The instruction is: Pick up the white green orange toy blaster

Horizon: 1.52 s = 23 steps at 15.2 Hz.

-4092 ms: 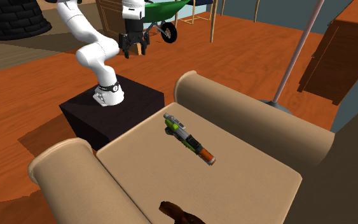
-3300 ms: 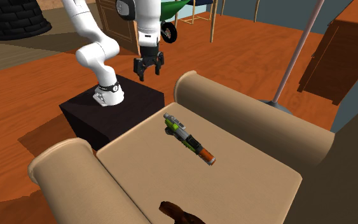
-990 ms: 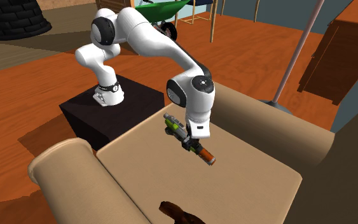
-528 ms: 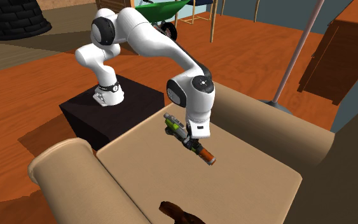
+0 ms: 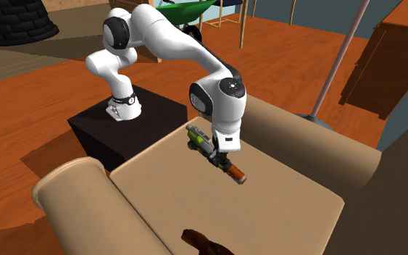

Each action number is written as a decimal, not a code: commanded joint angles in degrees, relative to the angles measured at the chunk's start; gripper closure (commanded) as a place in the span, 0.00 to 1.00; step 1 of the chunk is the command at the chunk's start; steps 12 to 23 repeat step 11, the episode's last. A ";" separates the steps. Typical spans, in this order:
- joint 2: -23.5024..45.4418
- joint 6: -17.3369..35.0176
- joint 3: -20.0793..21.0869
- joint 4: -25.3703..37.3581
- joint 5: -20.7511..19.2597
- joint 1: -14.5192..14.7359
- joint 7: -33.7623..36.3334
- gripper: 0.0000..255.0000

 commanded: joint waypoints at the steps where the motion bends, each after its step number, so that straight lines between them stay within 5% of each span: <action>1: -0.81 -1.05 -0.04 0.29 -0.07 0.05 0.14 1.00; 9: -2.82 -5.96 -0.16 3.20 -0.32 0.02 0.50 1.00; 23: -2.86 -6.06 -0.17 3.26 -0.32 0.02 0.51 1.00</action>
